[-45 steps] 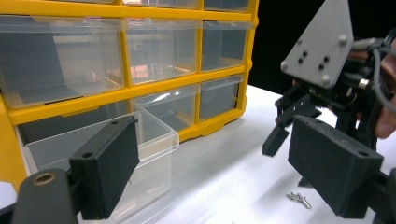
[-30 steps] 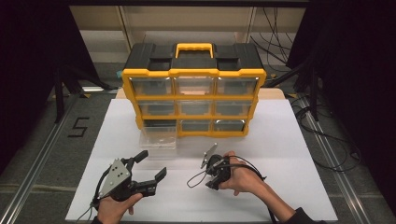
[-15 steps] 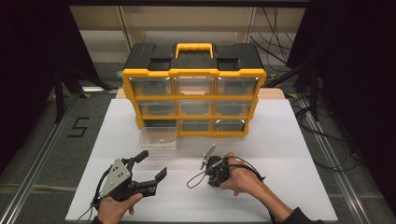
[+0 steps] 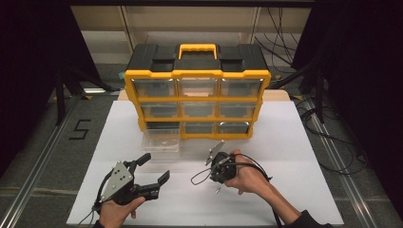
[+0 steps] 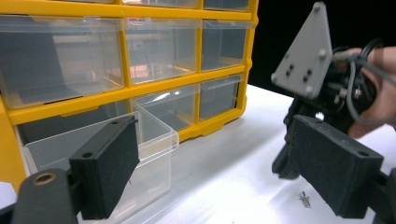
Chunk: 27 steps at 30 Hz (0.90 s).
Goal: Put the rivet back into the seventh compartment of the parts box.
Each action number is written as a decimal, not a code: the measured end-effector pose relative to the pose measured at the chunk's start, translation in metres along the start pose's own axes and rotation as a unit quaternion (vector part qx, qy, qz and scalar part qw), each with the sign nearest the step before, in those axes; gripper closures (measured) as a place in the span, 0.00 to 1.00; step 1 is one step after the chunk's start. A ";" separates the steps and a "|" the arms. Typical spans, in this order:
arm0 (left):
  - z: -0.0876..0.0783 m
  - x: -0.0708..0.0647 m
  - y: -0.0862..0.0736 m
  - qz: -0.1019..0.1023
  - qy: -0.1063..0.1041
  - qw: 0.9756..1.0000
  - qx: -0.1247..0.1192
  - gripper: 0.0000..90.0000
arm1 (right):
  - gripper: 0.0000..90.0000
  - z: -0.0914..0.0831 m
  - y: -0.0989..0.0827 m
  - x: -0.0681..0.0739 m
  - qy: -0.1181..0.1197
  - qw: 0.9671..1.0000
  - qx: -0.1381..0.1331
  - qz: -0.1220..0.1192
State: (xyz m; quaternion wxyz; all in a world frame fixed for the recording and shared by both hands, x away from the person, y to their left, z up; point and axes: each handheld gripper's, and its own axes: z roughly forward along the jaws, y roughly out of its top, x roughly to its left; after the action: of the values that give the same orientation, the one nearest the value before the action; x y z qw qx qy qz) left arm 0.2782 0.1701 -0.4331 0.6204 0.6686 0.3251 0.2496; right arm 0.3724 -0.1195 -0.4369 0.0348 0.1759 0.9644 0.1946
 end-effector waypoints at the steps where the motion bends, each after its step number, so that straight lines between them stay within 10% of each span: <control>1: 0.000 0.000 0.000 0.000 0.000 1.000 0.000 0.18 | 0.92 -0.003 0.001 0.000 -0.002 1.000 -0.009 0.002; 27: 0.001 0.000 -0.001 0.003 0.001 1.000 0.003 0.17 | 0.92 -0.046 0.054 -0.013 -0.038 0.988 -0.147 -0.018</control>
State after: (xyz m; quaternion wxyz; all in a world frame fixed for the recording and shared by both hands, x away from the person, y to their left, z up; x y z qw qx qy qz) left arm 0.2787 0.1698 -0.4342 0.6172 0.6711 0.3250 0.2511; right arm 0.3955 -0.0944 -0.3735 0.1002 0.1587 0.9263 0.3267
